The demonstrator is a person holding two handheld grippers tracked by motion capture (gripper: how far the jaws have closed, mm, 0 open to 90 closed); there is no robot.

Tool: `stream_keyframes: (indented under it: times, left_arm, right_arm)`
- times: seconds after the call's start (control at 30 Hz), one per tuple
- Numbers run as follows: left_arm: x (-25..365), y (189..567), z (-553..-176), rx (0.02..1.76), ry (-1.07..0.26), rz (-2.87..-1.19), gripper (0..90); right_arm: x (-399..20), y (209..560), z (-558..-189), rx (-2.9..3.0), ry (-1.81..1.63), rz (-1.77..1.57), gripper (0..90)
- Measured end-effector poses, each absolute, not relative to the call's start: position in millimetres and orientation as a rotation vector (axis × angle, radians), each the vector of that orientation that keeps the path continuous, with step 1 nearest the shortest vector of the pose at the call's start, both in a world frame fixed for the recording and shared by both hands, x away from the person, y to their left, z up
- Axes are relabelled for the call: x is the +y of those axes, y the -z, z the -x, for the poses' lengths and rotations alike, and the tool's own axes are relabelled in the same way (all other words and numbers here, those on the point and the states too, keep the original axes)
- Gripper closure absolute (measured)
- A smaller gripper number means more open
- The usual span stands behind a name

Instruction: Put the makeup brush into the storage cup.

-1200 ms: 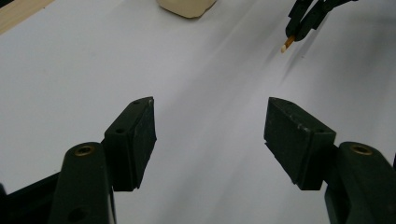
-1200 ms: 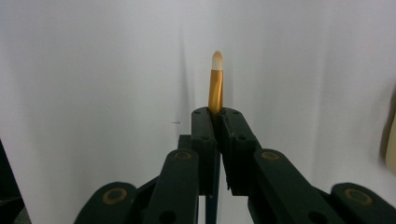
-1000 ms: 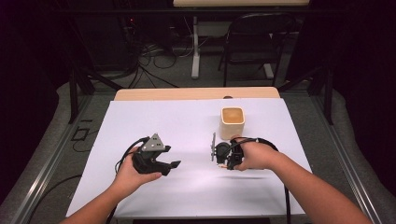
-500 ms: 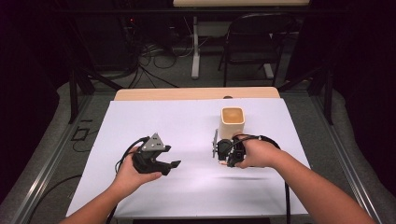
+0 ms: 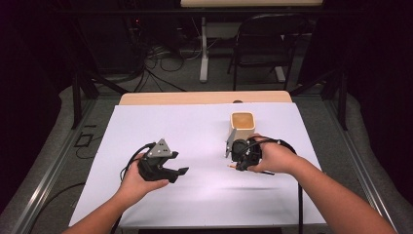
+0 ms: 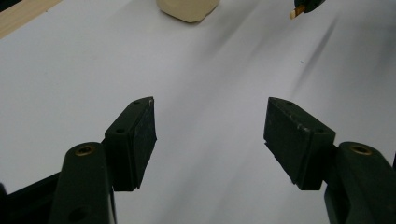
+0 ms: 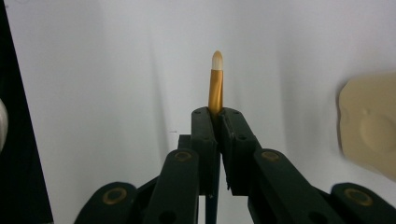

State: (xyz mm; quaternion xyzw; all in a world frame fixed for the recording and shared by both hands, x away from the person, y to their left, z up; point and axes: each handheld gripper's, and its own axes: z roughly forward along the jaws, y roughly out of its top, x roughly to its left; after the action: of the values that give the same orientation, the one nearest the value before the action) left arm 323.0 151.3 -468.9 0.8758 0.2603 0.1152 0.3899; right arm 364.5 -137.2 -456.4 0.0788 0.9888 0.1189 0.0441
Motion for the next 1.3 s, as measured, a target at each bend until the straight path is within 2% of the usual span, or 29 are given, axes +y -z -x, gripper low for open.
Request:
stream_keyframes:
  times: [0.53, 1.3]
  left_arm:
    - [151, 468, -323, 0.667, -0.290, -2.206, 34.8]
    - [144, 466, -320, 0.648, -0.276, -2.182, 36.7]
  right_arm:
    - [-157, 439, -359, 2.935, -0.653, -0.357, 84.3]
    - [-167, 432, -360, 2.830, -0.978, -0.466, 84.3]
